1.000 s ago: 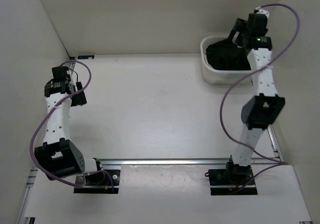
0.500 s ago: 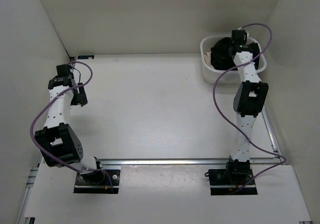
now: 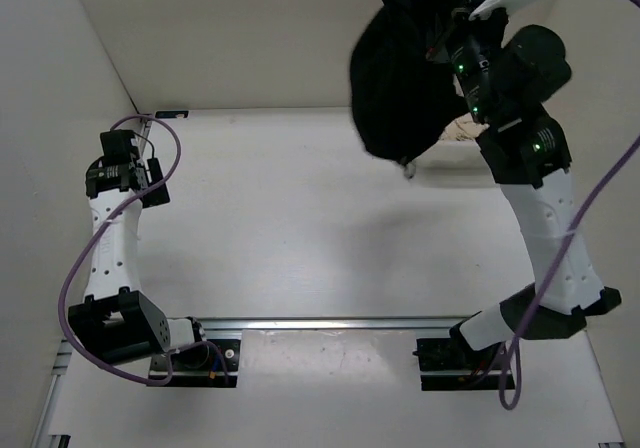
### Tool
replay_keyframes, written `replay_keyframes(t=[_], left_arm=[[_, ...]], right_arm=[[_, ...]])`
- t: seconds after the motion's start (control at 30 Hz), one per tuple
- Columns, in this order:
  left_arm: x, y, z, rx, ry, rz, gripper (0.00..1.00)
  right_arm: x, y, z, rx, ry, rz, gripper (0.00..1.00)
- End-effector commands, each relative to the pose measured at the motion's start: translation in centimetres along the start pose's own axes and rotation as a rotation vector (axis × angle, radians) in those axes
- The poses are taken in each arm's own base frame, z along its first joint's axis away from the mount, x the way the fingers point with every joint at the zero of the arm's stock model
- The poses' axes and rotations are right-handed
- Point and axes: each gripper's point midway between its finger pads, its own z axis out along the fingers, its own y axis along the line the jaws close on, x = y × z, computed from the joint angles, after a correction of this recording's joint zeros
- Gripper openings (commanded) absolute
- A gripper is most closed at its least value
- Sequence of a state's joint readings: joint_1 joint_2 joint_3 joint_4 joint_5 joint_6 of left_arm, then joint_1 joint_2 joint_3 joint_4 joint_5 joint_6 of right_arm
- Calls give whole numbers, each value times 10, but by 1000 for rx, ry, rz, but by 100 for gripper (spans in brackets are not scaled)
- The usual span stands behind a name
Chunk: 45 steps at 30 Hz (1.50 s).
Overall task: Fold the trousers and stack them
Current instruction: Move the trousers to the center of the board, then flatten the trousers out
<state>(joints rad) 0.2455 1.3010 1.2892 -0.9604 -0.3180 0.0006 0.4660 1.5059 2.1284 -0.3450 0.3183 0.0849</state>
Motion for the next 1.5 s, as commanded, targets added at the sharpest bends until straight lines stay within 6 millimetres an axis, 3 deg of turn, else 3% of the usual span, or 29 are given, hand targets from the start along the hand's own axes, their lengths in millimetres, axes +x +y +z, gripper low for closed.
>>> replay_keyframes(t=[0.0, 0.03, 0.1, 0.13, 0.2, 0.23, 0.27, 0.37, 0.4, 0.43, 0.47, 0.5, 0.53, 0.57, 0.6, 0.67, 0.7, 0.77, 0.8, 0.83, 0.9, 0.93, 1.0, 1.03, 1.1, 1.17, 1.23, 1.3, 1.47], left_arm=[[-11, -1, -10, 20, -50, -13, 100], [-15, -1, -12, 20, -61, -16, 100], [-18, -2, -14, 31, -69, -19, 100], [-18, -2, -14, 31, -70, -19, 100], [-16, -1, -17, 31, -70, -19, 100], [-17, 0, -20, 31, -81, -22, 100], [-17, 2, -20, 19, -81, -23, 100], [-16, 6, -26, 10, -97, -28, 100], [-17, 7, -29, 10, -110, -33, 100], [-15, 7, -30, 10, -110, -33, 100], [-15, 7, -30, 10, -110, -33, 100], [-12, 2, -29, 26, -104, -23, 100], [-12, 2, -29, 26, -104, -23, 100], [-9, -1, -27, 24, -96, -8, 100], [-9, 1, -27, 14, -96, -9, 100], [2, -11, -19, 32, -61, 27, 100], [6, -15, -18, 38, -52, 40, 100], [21, -33, -11, 87, -11, 86, 100], [26, -41, -10, 112, -2, 104, 100], [32, -51, -7, 142, 17, 125, 100], [51, -81, -2, 243, 74, 185, 100], [60, -93, 4, 277, 118, 211, 100], [75, -120, 6, 380, 177, 249, 100], [80, -127, 9, 404, 204, 261, 100], [86, -141, 19, 428, 264, 285, 100], [77, -147, 23, 437, 268, 284, 100], [70, -143, 37, 373, 277, 297, 100], [64, -140, 37, 351, 261, 297, 100], [65, -133, 34, 327, 256, 299, 100]], right_arm=[[-4, 46, 10, -66, -52, -42, 0], [6, 59, 13, -91, -32, -43, 0], [54, 97, 25, -161, 68, -56, 0], [93, 110, 34, -175, 162, -80, 0], [135, 136, 32, -214, 265, -86, 0], [151, 144, 31, -225, 308, -94, 0], [187, 149, 30, -228, 397, -121, 0], [226, 161, 23, -246, 486, -122, 0], [258, 167, 15, -293, 548, -133, 0], [268, 174, 12, -339, 564, -134, 2], [280, 170, 14, -365, 596, -141, 14], [314, 168, 10, -391, 703, -159, 80], [326, 154, 16, -351, 753, -156, 99], [334, 142, 19, -299, 795, -158, 99], [354, 132, 23, -253, 857, -156, 99], [352, 113, 24, -192, 900, -84, 99], [327, 113, 21, -209, 855, -37, 99], [318, 115, 19, -203, 783, 37, 99], [333, 105, -10, -196, 829, 50, 99], [341, 105, -23, -199, 846, 97, 99], [349, 124, -54, -310, 872, 140, 99], [390, 136, -92, -383, 983, 79, 97], [423, 151, -138, -486, 1106, -23, 96], [434, 173, -167, -576, 1154, -99, 96], [463, 185, -197, -668, 1218, -259, 95], [478, 205, -225, -739, 1214, -394, 95], [502, 222, -228, -733, 1147, -622, 90], [499, 230, -227, -726, 1112, -673, 90], [544, 234, -246, -740, 1211, -688, 89]])
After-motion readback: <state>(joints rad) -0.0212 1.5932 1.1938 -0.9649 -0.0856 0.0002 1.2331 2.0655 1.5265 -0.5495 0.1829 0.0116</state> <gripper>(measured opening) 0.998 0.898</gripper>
